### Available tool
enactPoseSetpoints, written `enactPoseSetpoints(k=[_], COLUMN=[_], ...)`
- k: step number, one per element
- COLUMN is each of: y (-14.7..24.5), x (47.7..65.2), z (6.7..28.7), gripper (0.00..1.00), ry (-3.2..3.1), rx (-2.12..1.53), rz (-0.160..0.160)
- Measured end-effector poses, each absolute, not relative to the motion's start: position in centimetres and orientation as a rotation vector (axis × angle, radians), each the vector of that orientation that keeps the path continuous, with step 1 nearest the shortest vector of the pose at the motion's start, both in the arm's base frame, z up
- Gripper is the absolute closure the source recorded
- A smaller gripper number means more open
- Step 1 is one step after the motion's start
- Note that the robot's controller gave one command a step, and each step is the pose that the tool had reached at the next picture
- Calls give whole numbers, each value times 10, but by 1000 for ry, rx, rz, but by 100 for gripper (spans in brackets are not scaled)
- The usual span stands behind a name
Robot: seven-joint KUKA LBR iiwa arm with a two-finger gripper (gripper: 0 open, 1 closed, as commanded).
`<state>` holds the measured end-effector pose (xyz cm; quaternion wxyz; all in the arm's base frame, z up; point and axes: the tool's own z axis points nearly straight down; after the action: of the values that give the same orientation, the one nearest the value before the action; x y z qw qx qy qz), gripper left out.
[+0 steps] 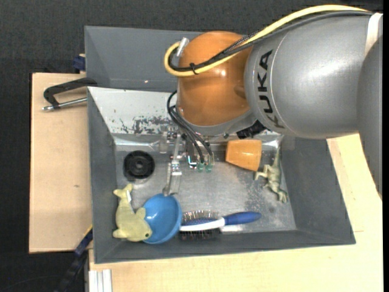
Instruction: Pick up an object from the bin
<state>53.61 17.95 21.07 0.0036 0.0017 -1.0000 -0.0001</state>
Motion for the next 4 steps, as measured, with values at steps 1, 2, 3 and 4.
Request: enactPoseSetpoints(k=[1, 2, 3, 4], y=[203, 214, 214, 213], x=[561, 588, 590, 594], z=[165, 73, 80, 80], gripper=[0, 0, 100, 100], ry=[-3139, -3152, -3158, -3148], rx=[-46, 199, 196, 268], rz=[-2, -7, -12, -11])
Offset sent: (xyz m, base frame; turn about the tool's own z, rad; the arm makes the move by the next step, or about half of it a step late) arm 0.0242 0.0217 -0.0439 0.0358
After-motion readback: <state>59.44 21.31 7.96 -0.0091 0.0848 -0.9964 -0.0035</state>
